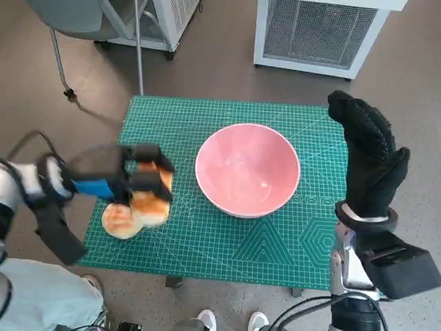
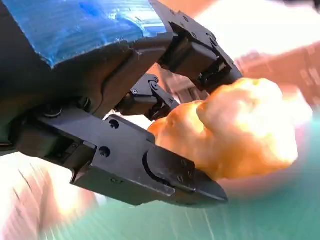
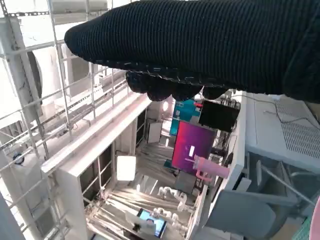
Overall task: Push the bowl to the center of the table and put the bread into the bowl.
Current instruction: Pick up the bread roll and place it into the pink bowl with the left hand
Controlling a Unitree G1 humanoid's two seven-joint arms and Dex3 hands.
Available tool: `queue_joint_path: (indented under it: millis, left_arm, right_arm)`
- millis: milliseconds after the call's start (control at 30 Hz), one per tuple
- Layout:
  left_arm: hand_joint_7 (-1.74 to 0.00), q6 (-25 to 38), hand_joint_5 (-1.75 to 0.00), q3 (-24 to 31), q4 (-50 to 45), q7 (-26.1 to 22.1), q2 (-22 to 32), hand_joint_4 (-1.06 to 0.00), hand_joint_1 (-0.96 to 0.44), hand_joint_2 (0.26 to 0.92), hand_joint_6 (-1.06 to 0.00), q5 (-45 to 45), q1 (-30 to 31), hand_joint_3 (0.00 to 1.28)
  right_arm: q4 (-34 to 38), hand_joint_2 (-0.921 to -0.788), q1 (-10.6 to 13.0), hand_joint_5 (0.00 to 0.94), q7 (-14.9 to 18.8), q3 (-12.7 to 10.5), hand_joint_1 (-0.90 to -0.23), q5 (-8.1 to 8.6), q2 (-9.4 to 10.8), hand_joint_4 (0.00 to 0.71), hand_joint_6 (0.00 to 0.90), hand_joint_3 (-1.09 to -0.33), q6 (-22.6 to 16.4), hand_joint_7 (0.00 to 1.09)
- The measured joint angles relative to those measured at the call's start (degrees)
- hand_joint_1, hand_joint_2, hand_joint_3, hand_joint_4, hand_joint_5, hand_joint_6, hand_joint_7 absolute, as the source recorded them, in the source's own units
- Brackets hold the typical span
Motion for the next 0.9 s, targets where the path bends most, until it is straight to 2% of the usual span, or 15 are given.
queue_joint_path:
  millis: [167, 333, 633, 900]
  left_arm:
    - [-1.21, 1.32, -1.24, 6.71, -2.67, -4.6, -1.62, -0.57, 0.0, 0.921, -0.63, -6.67, -1.48, 0.12]
    - [-1.26, 2.58, -1.25, 10.14, -4.04, -11.05, -6.68, -0.58, 0.0, 0.921, -0.57, -11.74, -1.98, 0.14]
    - [-1.29, 3.87, -1.24, 10.42, -3.02, -22.19, -16.86, -0.58, 0.0, 0.921, -0.54, -12.91, -2.8, 0.15]
    - [-1.3, 7.33, -1.2, 8.69, 2.66, -28.76, -24.23, -0.58, 0.0, 0.921, -0.56, -12.17, -6.07, 0.14]
  right_arm:
    - [0.2, -0.921, -0.31, 0.018, 0.0, 0.28, -0.486, -0.01, 0.01, 0.357, -0.001, -0.647, 0.05, 0.73]
    - [0.74, -0.921, -0.76, 0.018, 0.02, 0.48, -0.489, 0.01, 0.01, 0.357, -0.001, -0.647, 0.05, 0.73]
    - [0.86, -0.921, -0.89, 0.018, 0.24, 0.79, -0.488, 0.11, -0.03, 0.357, -0.001, -0.649, -0.13, 0.73]
    - [0.29, -0.921, -0.51, 0.018, 0.84, 0.75, -0.486, 0.25, -0.3, 0.356, -0.001, -0.65, -0.13, 0.73]
